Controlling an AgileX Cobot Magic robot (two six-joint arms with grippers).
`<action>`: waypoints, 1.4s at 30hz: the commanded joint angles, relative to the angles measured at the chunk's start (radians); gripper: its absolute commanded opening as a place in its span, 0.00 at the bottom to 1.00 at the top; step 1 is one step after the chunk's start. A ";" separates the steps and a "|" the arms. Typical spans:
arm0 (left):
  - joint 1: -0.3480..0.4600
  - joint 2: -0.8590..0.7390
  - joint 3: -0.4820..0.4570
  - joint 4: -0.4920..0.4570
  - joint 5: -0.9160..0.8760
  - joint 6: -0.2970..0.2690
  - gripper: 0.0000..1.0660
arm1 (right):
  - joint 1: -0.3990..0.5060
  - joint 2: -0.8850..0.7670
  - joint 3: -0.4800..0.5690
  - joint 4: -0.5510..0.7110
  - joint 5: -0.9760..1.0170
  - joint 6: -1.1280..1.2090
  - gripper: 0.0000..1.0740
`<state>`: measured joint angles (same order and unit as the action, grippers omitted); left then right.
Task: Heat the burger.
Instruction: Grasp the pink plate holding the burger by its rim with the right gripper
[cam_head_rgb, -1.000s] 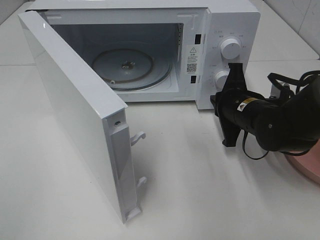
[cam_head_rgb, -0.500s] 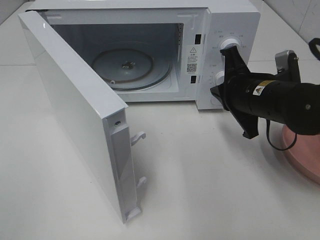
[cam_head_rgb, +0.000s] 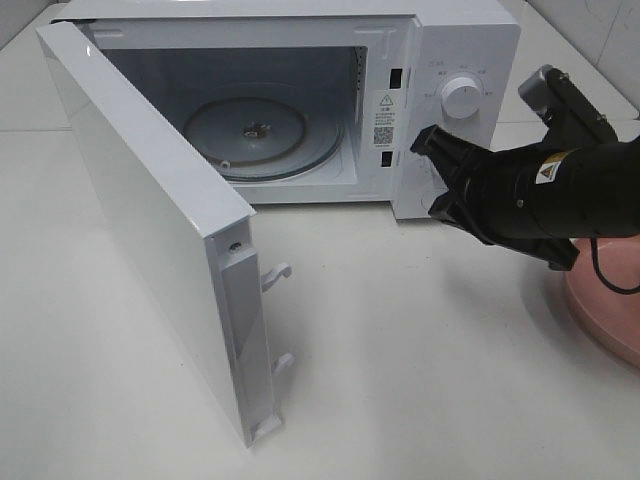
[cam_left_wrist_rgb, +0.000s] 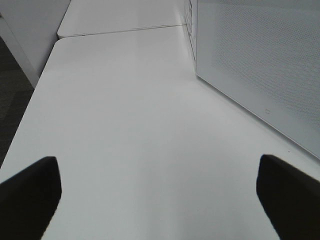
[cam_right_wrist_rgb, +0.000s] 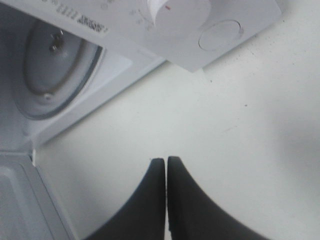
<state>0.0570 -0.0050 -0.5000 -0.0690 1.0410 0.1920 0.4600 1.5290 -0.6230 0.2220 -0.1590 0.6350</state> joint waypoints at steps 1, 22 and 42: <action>-0.006 -0.005 0.003 -0.003 0.001 -0.001 0.94 | 0.002 -0.037 -0.002 -0.014 0.129 -0.162 0.03; -0.006 -0.005 0.003 -0.003 0.001 -0.001 0.94 | -0.001 -0.098 -0.106 -0.181 0.747 -0.516 0.11; -0.006 -0.005 0.003 -0.003 0.001 -0.001 0.94 | -0.011 -0.098 -0.176 -0.454 0.932 -0.512 0.92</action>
<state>0.0570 -0.0050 -0.5000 -0.0690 1.0410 0.1920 0.4490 1.4370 -0.7930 -0.2100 0.7610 0.1310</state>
